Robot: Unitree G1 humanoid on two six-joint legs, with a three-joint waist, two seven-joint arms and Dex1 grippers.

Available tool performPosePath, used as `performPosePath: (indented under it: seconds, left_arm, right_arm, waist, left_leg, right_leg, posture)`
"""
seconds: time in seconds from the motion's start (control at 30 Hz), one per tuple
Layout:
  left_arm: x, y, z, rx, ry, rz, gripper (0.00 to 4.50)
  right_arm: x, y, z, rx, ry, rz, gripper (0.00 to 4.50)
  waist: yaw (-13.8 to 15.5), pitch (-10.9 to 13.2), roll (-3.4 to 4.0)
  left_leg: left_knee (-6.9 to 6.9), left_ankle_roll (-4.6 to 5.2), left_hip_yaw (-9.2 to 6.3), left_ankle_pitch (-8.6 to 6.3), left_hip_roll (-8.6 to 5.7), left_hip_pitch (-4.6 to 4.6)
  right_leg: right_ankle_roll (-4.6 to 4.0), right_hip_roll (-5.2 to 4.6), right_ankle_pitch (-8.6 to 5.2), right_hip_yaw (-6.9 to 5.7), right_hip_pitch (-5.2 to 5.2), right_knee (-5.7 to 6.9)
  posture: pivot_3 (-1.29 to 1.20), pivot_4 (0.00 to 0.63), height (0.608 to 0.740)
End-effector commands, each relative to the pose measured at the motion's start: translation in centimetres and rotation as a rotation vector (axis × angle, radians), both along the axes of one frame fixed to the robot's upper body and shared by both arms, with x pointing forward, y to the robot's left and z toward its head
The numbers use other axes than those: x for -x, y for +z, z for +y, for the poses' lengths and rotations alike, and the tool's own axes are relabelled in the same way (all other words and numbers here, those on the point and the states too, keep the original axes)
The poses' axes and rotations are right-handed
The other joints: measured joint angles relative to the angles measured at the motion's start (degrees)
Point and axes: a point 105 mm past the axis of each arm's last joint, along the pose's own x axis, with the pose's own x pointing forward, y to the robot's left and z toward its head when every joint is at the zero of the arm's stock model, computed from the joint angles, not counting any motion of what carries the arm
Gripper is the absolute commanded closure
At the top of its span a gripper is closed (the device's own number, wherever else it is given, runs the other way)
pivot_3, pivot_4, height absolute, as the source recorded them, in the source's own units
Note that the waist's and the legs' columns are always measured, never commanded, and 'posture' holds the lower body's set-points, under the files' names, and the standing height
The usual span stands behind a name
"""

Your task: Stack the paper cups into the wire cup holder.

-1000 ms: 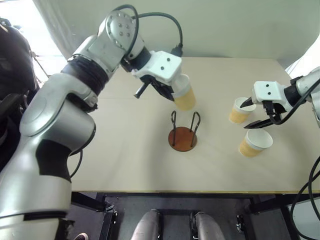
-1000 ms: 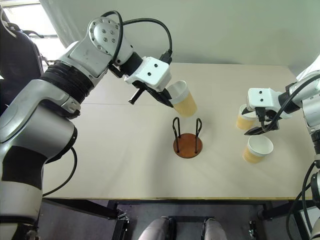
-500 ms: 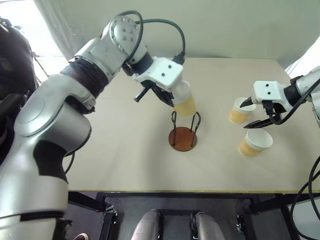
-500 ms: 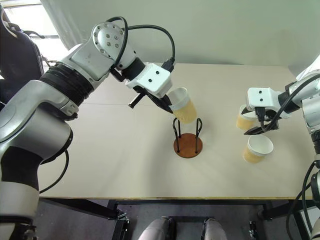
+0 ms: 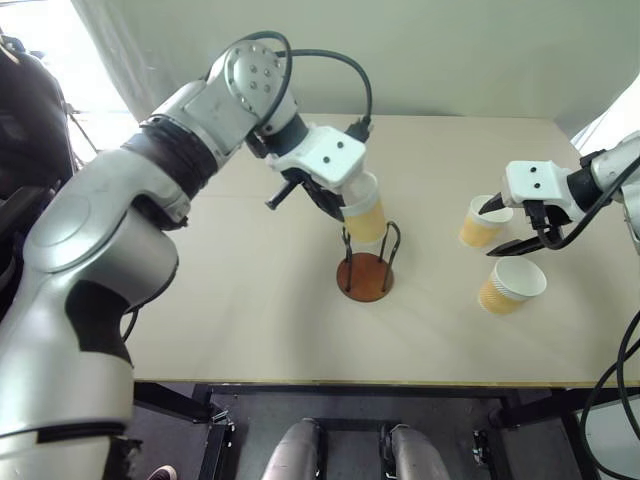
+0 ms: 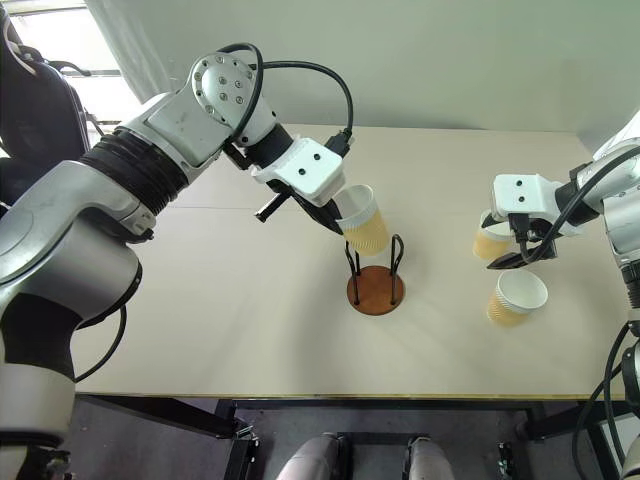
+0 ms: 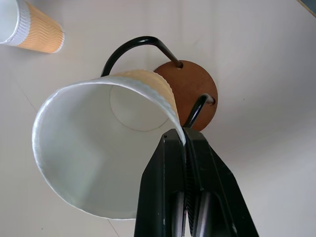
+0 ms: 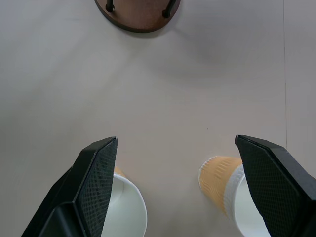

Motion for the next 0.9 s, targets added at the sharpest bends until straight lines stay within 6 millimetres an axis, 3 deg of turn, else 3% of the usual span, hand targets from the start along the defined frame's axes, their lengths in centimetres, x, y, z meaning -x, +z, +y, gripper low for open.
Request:
performPosePath:
  seconds: [0.03, 0.1, 0.2, 0.47, 0.67, 0.8, 0.9]
  left_arm:
    - [0.6, 1.6, -0.7, -0.001, -0.045, -0.028, 4.46]
    - [0.6, 1.6, -0.8, -0.001, -0.048, -0.03, 4.46]
    - [0.6, 1.6, -0.8, -0.007, -0.045, -0.034, 3.87]
    - [1.1, 2.2, -1.7, 0.071, -0.086, -0.014, 1.24]
    - [1.5, 5.6, -3.5, 0.418, -0.034, 0.164, 1.24]
    - [0.2, 8.0, -2.9, 0.684, 0.081, 0.275, 1.24]
    - [-0.8, 8.8, -1.3, 0.866, 0.172, 0.382, 1.24]
  right_arm:
    - [0.3, 1.8, -0.5, -0.014, -0.005, -0.062, 0.58]
    - [0.3, 1.8, -0.5, -0.014, -0.006, -0.063, 0.58]
    - [0.4, 1.7, -0.6, -0.014, -0.008, -0.064, 0.58]
    - [0.2, 1.6, -0.7, -0.009, -0.014, -0.067, 0.58]
    - [-0.4, 1.5, -1.1, -0.016, -0.043, -0.095, 0.58]
    - [-0.9, 1.4, -1.3, -0.025, -0.059, -0.109, 0.58]
    - [-1.5, 1.2, -1.5, -0.026, -0.065, -0.122, 0.58]
  waist:
    - [0.0, 0.0, 0.0]
    - [0.0, 0.0, 0.0]
    - [0.0, 0.0, 0.0]
    - [0.0, 0.0, 0.0]
    - [0.1, 0.0, -0.01]
    - [0.1, 0.0, 0.0]
    - [-0.3, 0.0, 0.02]
  left_leg:
    - [-0.01, 0.0, 0.02, 0.0, -0.01, 0.0]
    - [0.0, 0.0, 0.0, 0.0, 0.0, 0.0]
    - [0.0, 0.0, 0.0, 0.0, 0.0, 0.01]
    - [0.0, 0.0, 0.02, 0.0, 0.0, 0.01]
    - [0.0, 0.02, 0.02, 0.0, -0.01, -0.01]
    - [-0.02, 0.03, 0.08, -0.01, -0.01, 0.04]
    - [-0.07, 0.02, 0.14, -0.01, 0.01, 0.12]
  right_leg:
    - [0.0, 0.01, 0.0, -0.01, 0.0, 0.0]
    - [0.01, 0.0, 0.0, 0.0, 0.0, -0.01]
    - [0.01, 0.0, 0.0, 0.0, 0.0, 0.0]
    - [0.02, 0.01, 0.0, 0.0, 0.0, 0.0]
    - [0.09, 0.0, 0.03, 0.0, 0.03, -0.03]
    - [0.13, 0.0, 0.03, 0.01, 0.03, -0.02]
    - [0.16, 0.02, 0.02, 0.02, 0.04, 0.0]
  posture:
    - [0.0, 0.15, 0.74]
    - [0.0, 0.15, 0.74]
    - [0.0, 0.15, 0.74]
    - [0.0, 0.15, 0.74]
    - [0.0, 0.15, 0.74]
    - [0.0, 0.15, 0.74]
    - [0.0, 0.15, 0.74]
